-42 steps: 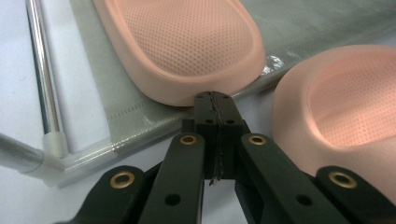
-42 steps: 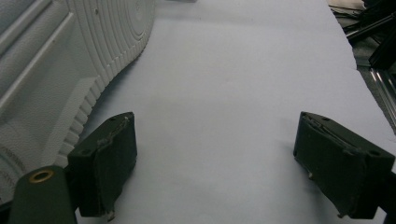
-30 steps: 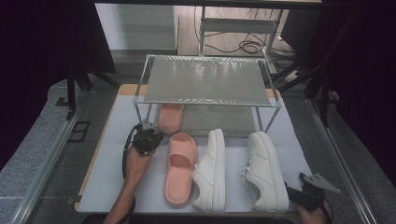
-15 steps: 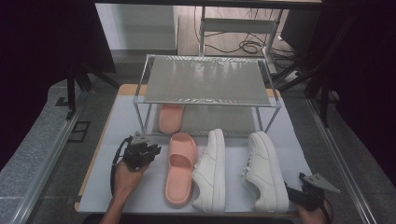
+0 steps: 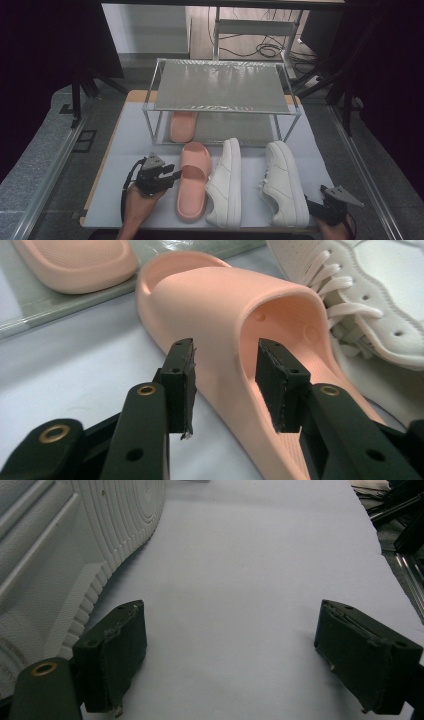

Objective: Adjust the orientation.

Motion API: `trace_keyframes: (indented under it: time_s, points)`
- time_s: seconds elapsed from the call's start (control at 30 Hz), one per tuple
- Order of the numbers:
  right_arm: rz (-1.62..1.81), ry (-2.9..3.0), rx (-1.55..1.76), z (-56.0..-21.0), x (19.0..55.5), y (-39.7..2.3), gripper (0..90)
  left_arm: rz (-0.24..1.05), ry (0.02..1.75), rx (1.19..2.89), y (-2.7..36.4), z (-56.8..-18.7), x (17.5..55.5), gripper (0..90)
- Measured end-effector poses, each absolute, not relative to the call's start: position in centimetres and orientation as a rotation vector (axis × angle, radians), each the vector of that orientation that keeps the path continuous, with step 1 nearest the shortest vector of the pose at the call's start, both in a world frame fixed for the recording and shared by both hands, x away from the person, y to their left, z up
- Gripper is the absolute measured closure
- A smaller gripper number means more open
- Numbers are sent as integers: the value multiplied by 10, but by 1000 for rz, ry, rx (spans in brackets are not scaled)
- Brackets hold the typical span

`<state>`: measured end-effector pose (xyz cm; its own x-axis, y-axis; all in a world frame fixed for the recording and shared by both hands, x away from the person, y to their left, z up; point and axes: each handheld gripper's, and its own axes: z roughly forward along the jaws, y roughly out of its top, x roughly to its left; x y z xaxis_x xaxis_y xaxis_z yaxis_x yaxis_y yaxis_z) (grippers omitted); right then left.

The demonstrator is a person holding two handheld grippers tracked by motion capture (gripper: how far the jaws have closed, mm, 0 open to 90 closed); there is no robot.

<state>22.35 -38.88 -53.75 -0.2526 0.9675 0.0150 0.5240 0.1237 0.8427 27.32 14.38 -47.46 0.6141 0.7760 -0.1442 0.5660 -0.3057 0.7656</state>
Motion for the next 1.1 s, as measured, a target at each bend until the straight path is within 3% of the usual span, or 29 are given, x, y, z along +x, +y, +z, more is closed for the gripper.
trace_keyframes:
  time_s: [0.27,0.53,1.1]
  points:
    - [1026,1846,1436,-538,224,-389,132,305,1087,1999,135,-485,284,640]
    - [1025,1847,1436,-538,224,-389,132,312,1118,1982,137,-481,287,760]
    - [1025,1847,1436,-538,223,-389,132,405,1143,1981,138,-471,299,834]
